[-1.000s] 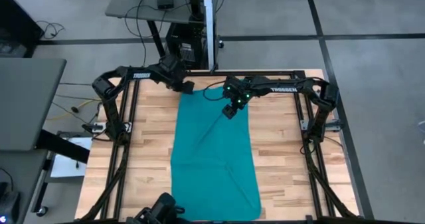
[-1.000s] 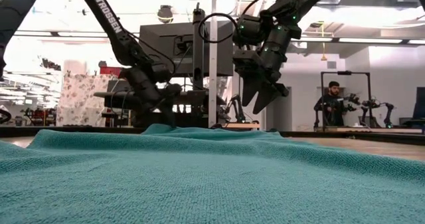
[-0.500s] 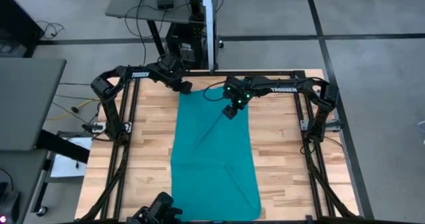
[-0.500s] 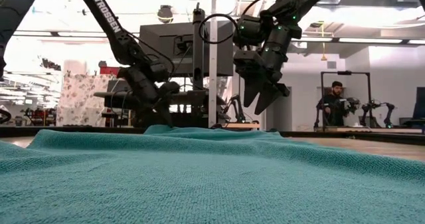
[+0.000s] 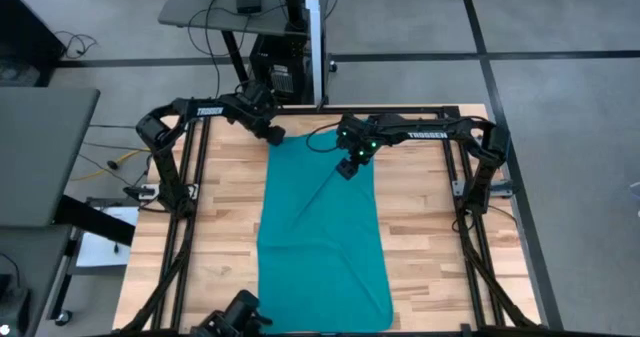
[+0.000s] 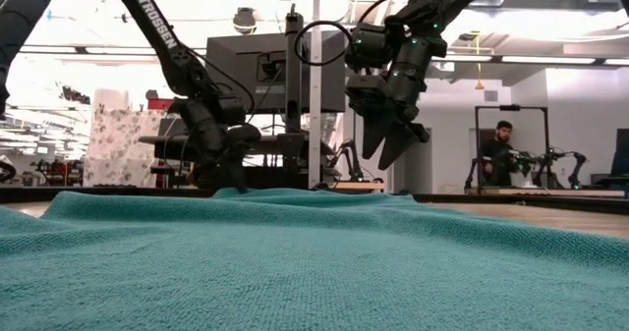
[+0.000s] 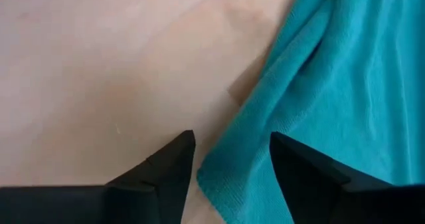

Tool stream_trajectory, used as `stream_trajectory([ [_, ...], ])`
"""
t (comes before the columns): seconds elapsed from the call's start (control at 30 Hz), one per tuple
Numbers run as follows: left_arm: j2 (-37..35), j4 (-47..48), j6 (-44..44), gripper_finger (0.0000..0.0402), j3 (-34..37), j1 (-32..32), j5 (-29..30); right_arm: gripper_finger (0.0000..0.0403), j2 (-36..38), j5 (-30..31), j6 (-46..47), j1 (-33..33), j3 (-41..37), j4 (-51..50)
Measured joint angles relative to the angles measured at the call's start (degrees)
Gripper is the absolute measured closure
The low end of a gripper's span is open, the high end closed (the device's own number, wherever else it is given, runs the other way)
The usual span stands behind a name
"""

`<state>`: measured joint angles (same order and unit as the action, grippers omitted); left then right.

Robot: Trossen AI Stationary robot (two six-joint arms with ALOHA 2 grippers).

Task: Roll towel
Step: Fold the blue towel in half

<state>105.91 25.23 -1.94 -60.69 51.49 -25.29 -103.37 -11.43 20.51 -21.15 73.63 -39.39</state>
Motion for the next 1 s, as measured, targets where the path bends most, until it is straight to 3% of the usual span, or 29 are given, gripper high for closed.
stream_trajectory([
  [0.17,-0.02,0.20,1.56,0.0233,0.02,-1.89,-1.50,0.0184,0.00,-0.01,-0.47,-0.33,0.02,0.27],
  [0.23,0.00,0.31,1.72,0.0271,0.02,-2.45,0.57,0.0184,0.00,0.00,-0.49,-0.39,0.00,0.45],
  [0.33,-0.41,1.91,1.59,0.0362,-1.05,-2.48,2.41,0.0184,0.02,0.00,-1.31,-0.42,0.02,0.73],
  [0.4,-2.60,2.16,1.55,0.0388,-2.02,-2.71,2.83,0.0184,0.11,-0.01,-1.83,-0.42,0.02,0.34],
  [0.53,-10.28,3.64,3.65,0.0399,-4.62,-5.52,7.51,0.0184,2.39,0.36,-3.96,-0.98,0.01,-0.72],
  [0.73,-19.55,4.12,3.84,0.0401,-4.21,-15.83,7.97,0.0184,8.31,1.28,-7.07,-2.95,0.02,-1.10],
  [0.9,-17.67,4.08,2.89,0.0401,-2.04,-28.56,9.95,0.0184,12.58,1.33,-9.64,-4.20,0.02,-0.97],
  [1.0,-13.12,3.89,2.86,0.0401,-0.83,-36.09,15.93,0.0184,14.38,1.37,-11.49,-4.14,0.02,-1.17],
])
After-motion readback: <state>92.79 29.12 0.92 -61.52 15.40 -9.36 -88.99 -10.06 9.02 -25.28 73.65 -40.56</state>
